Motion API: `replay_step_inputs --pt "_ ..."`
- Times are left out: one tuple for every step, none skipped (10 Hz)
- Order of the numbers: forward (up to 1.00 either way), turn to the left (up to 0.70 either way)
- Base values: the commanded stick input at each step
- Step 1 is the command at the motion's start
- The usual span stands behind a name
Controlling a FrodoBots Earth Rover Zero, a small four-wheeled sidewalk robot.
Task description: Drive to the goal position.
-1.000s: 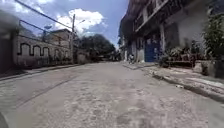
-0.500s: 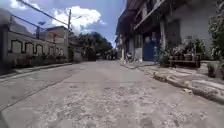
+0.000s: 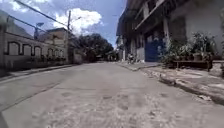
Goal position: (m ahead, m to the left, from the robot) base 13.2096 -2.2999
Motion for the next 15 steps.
replay_step_inputs --pt "0.85 0.0" --pt "0.85 0.0" --pt "0.85 0.0" --pt "0.85 0.0" --pt "0.85 0.0" --pt "0.85 0.0" --pt "0.85 0.0" --pt "0.85 0.0" --pt "0.85 0.0" --pt "0.85 0.0" --pt "0.85 0.0" --pt "0.85 0.0" --pt "0.85 0.0" --pt "0.85 0.0" --pt "0.85 -0.13"
